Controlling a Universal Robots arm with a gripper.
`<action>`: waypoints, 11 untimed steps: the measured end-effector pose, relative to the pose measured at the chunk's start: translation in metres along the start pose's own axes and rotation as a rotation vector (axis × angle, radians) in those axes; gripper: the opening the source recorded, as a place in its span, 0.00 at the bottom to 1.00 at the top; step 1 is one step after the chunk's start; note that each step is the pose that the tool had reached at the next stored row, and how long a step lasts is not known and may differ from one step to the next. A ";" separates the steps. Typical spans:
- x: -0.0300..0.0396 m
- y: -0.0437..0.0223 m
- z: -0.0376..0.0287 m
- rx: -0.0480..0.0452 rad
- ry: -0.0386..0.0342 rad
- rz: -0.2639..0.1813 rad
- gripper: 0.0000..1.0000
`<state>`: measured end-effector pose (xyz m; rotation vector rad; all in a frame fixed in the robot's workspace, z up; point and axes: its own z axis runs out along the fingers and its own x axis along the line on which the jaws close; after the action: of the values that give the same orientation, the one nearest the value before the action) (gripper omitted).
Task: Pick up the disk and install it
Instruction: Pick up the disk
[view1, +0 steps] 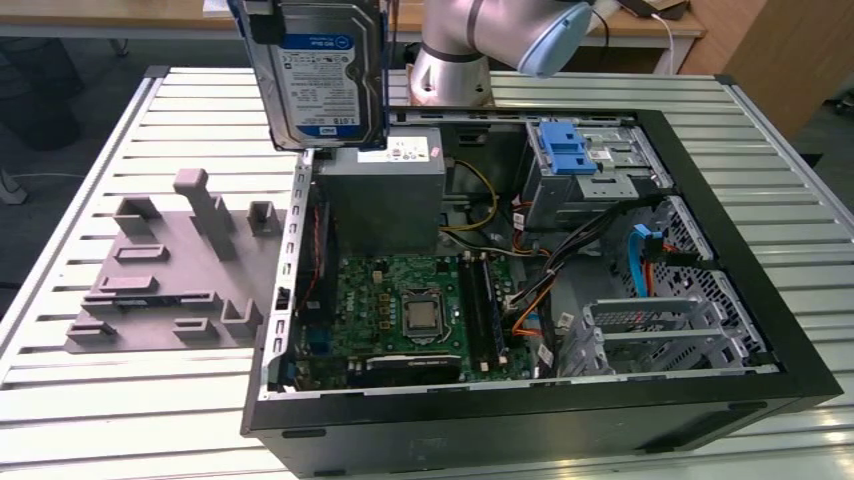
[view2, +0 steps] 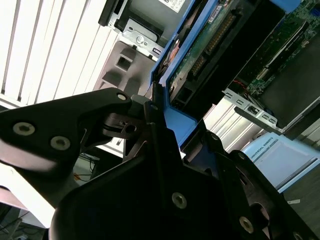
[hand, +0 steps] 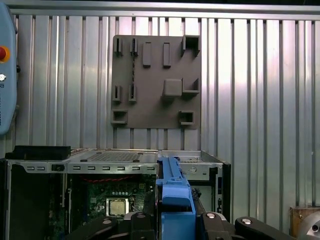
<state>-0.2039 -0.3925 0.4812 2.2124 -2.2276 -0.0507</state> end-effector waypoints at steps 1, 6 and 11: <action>0.0000 -0.0009 0.0000 -0.0001 0.0000 0.000 0.36; 0.0000 -0.0052 -0.0001 -0.0003 0.0000 0.000 0.36; 0.0000 -0.0097 -0.0002 -0.0004 0.0000 0.000 0.36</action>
<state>-0.1943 -0.3926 0.4812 2.2121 -2.2275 -0.0512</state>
